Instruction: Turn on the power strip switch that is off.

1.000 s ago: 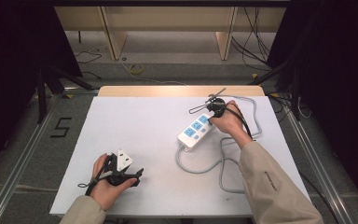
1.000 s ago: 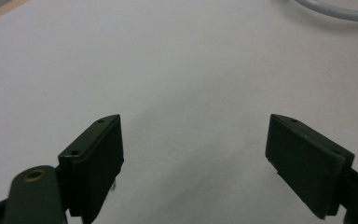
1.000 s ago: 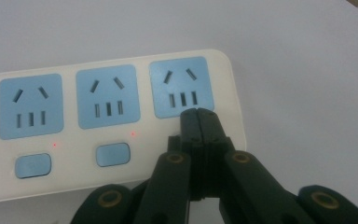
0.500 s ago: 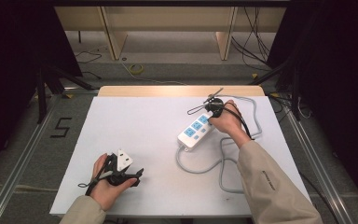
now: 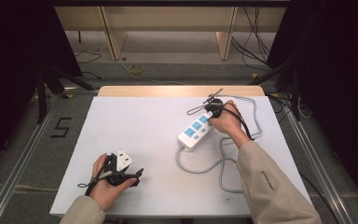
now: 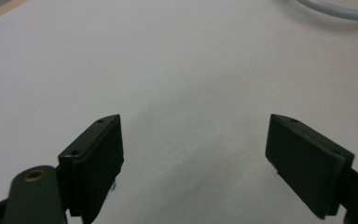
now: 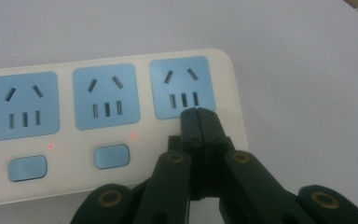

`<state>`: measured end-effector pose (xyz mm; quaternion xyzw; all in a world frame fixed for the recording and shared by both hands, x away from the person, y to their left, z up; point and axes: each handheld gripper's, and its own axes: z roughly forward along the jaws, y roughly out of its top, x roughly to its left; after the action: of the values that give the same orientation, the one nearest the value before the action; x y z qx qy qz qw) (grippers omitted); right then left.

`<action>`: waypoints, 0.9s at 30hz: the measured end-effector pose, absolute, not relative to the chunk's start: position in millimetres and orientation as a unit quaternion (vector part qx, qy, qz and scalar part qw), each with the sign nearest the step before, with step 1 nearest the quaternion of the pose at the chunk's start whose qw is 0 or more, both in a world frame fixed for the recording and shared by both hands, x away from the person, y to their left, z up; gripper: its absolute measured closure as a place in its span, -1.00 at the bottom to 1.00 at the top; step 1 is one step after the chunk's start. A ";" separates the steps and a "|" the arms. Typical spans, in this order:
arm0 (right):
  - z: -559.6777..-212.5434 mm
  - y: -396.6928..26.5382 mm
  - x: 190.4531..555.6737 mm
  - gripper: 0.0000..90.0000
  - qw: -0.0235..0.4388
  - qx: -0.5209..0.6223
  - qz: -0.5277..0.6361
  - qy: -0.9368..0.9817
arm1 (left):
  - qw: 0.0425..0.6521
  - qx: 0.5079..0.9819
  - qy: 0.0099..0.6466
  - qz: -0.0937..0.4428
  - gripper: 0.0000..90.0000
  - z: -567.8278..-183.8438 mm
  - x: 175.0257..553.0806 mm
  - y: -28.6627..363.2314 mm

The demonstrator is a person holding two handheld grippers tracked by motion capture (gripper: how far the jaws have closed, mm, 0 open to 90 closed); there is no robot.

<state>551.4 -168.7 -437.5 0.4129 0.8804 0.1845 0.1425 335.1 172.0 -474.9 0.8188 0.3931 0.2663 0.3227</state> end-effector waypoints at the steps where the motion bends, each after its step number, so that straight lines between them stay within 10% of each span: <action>1: -437.5 -169.2 551.4 1.00 0.142 0.413 0.187 0.880 | 0.323 0.819 0.393 0.266 -0.58 -474.9 335.1 172.1; 27: -429.5 -174.2 539.1 0.90 0.130 0.408 0.231 0.874 | 0.321 0.819 0.393 0.267 -0.58 -475.0 334.8 172.5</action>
<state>539.1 -174.2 -429.5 0.4079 0.8737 0.2312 0.1296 334.8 172.5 -475.0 0.8194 0.3927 0.2670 0.3211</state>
